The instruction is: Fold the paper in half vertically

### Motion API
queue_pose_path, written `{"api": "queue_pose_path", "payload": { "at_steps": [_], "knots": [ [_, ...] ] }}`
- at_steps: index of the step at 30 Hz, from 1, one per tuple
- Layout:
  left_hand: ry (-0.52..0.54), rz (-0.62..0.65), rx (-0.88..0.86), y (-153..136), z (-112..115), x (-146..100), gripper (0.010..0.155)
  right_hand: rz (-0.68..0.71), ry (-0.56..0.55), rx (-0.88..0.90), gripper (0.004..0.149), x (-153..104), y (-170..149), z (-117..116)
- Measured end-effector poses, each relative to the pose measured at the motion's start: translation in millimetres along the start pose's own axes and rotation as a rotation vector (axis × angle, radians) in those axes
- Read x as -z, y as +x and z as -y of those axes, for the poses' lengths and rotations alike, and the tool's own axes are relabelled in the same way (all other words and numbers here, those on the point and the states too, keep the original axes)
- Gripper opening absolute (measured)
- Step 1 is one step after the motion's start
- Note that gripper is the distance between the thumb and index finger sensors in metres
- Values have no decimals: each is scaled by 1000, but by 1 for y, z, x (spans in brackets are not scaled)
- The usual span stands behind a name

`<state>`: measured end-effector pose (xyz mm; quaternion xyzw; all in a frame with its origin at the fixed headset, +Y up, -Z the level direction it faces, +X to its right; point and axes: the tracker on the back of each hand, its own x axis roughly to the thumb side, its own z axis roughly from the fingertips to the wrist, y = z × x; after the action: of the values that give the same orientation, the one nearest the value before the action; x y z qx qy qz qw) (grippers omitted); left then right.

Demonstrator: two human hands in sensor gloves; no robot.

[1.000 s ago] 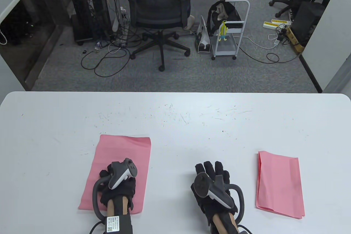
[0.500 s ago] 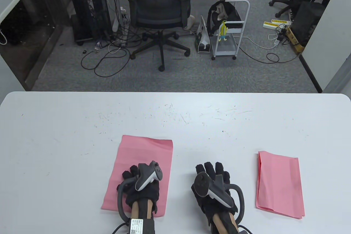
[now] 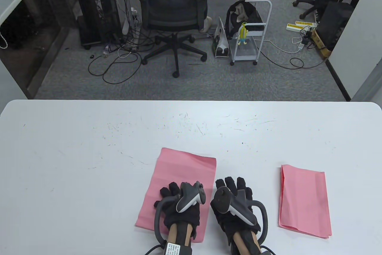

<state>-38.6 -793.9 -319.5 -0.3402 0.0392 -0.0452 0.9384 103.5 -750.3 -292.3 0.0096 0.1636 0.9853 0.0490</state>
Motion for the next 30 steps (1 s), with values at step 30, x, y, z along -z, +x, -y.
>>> {"api": "queue_pose_path", "payload": {
  "at_steps": [30],
  "knots": [
    [10, 135, -28, 6, 6, 6, 77, -18, 21, 20, 72, 5, -7, -3]
  ]
}}
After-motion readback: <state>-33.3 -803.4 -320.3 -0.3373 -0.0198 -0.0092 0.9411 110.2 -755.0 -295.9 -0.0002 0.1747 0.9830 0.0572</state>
